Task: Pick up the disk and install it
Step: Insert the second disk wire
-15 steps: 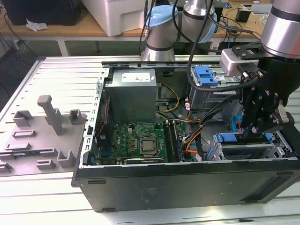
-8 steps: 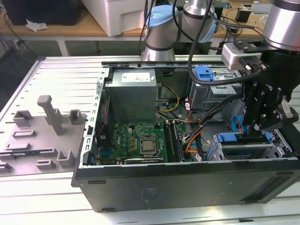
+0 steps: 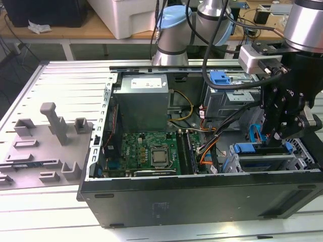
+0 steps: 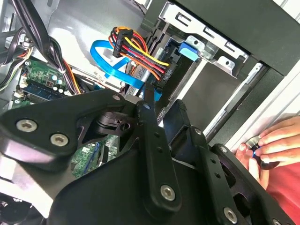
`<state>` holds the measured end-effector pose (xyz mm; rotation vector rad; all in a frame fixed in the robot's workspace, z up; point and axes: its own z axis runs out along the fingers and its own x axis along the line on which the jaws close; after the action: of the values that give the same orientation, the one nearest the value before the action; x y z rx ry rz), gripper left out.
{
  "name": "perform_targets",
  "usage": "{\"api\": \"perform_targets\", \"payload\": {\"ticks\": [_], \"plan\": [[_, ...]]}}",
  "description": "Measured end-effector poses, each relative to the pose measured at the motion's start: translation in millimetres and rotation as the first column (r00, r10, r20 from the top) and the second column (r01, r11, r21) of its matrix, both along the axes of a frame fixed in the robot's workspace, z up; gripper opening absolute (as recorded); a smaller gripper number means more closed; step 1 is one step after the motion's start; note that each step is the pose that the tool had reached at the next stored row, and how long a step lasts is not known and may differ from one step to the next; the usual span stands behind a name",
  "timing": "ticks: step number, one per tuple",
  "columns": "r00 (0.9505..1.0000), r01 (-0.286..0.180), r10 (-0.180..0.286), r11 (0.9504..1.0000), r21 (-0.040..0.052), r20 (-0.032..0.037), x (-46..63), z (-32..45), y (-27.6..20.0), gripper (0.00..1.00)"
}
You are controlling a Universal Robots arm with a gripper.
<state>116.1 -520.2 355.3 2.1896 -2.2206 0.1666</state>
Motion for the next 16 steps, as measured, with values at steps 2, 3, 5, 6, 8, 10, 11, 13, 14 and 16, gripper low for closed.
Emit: {"api": "perform_targets", "payload": {"ticks": [2, 3, 5, 6, 8, 10, 11, 13, 14, 16], "plan": [[1.0000, 0.000, 0.000, 1.0000, 0.0001, 0.0000, 0.0, 0.0, 0.0, 0.36], [1.0000, 0.000, 0.000, 1.0000, 0.0000, 0.0000, 0.0, 0.0, 0.0, 0.36], [1.0000, 0.000, 0.000, 1.0000, 0.0000, 0.0000, 0.0, 0.1, 0.0, 0.36], [1.0000, 0.000, 0.000, 1.0000, -0.0001, 0.0000, 0.0, 0.1, 0.0, 0.36], [1.0000, 0.000, 0.000, 1.0000, 0.0000, 0.0000, 0.0, 0.1, 0.0, 0.36], [1.0000, 0.000, 0.000, 1.0000, 0.0000, 0.0000, 0.0, 0.1, 0.0, 0.36], [1.0000, 0.000, 0.000, 1.0000, -0.0001, 0.0000, 0.0, 0.2, 0.0, 0.34], [1.0000, 0.000, 0.000, 1.0000, 0.0000, 0.0000, 0.0, 0.2, 0.0, 0.27], [1.0000, 0.000, 0.000, 1.0000, -0.0001, 0.0000, 0.0, 0.2, 0.0, 0.27], [1.0000, 0.000, 0.000, 1.0000, 0.0000, 0.0000, 0.0, 0.2, 0.0, 0.11]]}}
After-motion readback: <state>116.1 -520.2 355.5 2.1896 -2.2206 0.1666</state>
